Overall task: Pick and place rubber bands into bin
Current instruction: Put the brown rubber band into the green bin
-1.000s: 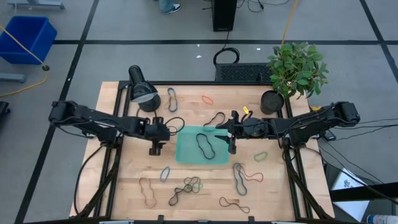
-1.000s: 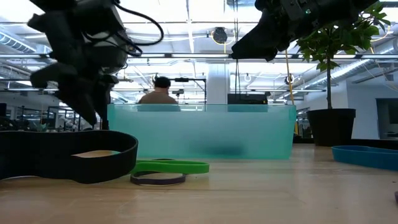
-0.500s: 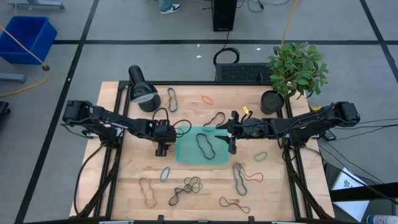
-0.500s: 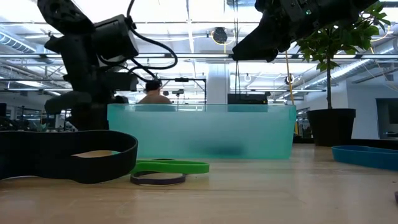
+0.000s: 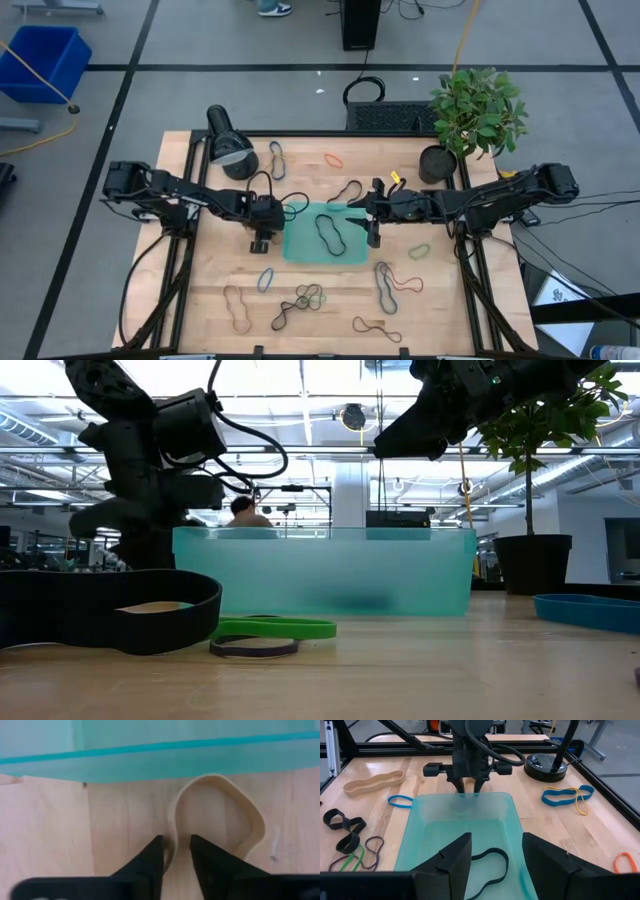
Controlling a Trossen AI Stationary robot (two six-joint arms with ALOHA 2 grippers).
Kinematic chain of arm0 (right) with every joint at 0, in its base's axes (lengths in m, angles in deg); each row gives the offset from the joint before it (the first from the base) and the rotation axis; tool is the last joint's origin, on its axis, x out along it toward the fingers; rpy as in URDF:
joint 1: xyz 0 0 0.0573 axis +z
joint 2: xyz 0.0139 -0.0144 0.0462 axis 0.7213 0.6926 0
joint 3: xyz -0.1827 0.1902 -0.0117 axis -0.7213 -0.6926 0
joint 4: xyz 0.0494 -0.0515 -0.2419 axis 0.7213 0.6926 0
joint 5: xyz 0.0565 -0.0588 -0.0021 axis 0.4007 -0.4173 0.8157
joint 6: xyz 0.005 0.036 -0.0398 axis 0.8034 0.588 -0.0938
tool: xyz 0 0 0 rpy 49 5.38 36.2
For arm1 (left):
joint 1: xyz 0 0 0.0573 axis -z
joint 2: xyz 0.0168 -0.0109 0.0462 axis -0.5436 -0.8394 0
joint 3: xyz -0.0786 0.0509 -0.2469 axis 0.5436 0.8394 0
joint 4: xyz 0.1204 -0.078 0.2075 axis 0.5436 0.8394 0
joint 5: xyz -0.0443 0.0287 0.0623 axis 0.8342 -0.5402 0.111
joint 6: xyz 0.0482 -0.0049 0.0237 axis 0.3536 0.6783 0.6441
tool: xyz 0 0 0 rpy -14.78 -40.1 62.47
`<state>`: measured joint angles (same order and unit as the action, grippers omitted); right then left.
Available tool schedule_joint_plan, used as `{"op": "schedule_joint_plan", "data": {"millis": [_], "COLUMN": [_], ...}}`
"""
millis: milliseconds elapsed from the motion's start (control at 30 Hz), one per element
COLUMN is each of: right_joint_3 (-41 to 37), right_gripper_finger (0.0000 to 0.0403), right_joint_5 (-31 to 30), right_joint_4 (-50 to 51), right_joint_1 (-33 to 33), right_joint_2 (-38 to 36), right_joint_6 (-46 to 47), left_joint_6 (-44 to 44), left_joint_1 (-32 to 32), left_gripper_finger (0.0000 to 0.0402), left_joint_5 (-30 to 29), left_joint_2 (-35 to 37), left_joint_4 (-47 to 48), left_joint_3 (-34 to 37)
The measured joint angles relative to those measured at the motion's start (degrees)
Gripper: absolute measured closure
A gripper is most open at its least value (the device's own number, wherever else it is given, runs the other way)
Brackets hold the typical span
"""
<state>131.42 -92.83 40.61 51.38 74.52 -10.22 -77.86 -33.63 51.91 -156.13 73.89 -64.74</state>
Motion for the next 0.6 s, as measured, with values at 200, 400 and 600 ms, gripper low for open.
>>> {"op": "schedule_joint_plan", "data": {"millis": [200, 400, 600], "right_joint_3": [0.00, 0.00, 0.00], "right_gripper_finger": [0.0234, 0.0234, 0.0234], "right_joint_5": [0.02, 0.02, 0.04], "right_joint_4": [-0.02, -0.03, 0.00], "right_joint_1": [0.02, 0.01, 0.02], "right_joint_2": [0.00, 0.00, 0.00], "right_joint_6": [0.00, 0.00, 0.00], "left_joint_6": [0.82, -0.42, -4.65], "left_joint_1": [-0.45, -0.40, 0.03], "left_gripper_finger": [0.0384, 0.0389, 0.0391], "left_joint_5": [0.18, -0.48, -1.14], "left_joint_2": [-0.02, 1.57, 7.16], "left_joint_4": [0.07, 0.98, 7.16], "left_joint_3": [0.07, 0.18, 0.28]}}
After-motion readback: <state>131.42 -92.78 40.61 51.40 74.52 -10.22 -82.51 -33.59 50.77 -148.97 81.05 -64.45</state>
